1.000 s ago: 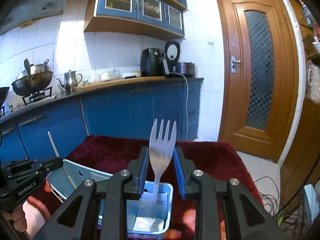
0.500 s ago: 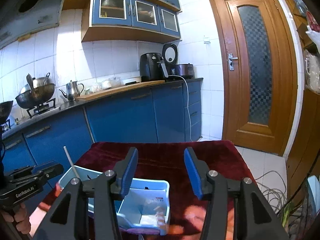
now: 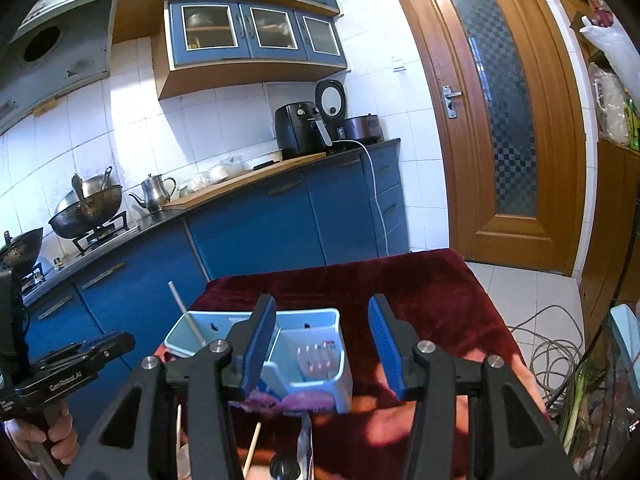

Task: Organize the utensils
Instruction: 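Return the left tool to the table and grasp the white plastic spoon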

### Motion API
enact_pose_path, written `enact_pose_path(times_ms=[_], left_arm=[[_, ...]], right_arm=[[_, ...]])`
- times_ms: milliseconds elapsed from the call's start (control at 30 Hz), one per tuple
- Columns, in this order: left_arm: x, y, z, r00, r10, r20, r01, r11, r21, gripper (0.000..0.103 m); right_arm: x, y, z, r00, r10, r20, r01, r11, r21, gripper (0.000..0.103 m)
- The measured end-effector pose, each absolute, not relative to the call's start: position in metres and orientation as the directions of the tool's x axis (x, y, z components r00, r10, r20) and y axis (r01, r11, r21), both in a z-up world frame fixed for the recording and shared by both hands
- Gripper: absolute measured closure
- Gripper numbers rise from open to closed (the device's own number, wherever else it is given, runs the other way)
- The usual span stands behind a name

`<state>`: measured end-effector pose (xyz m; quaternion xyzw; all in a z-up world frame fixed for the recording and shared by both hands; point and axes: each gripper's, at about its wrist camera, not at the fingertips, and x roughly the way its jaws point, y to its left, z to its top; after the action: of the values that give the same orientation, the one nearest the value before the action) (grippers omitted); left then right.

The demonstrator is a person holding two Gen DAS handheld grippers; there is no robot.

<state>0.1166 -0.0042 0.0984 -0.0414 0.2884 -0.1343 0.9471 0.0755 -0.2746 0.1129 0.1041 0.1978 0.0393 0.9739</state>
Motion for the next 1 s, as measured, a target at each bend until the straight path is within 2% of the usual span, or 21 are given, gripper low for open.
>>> enact_pose_path(times_ms=[167,467,1000], left_arm=[[0.098,0.0,0.093,0.78,-0.29,-0.554,0.24,0.957,-0.163,0.073],[0.075,0.001,0.07,0.729,-0.302,-0.614,0.256,0.953,-0.164,0.069],[0.077,-0.012,0.011,0.604,-0.292,-0.742,0.258,0.952,-0.165,0.069]], right_arm=[[0.056,-0.274,0.104,0.909,0.12,-0.399,-0.033,0.976,0.217,0.051],[0.031,-0.276,0.068,0.864,0.109,-0.491,0.003,0.975,0.221,0.051],[0.016,-0.29,0.023,0.8,0.111,-0.59,0.059,0.963,0.262,0.05]])
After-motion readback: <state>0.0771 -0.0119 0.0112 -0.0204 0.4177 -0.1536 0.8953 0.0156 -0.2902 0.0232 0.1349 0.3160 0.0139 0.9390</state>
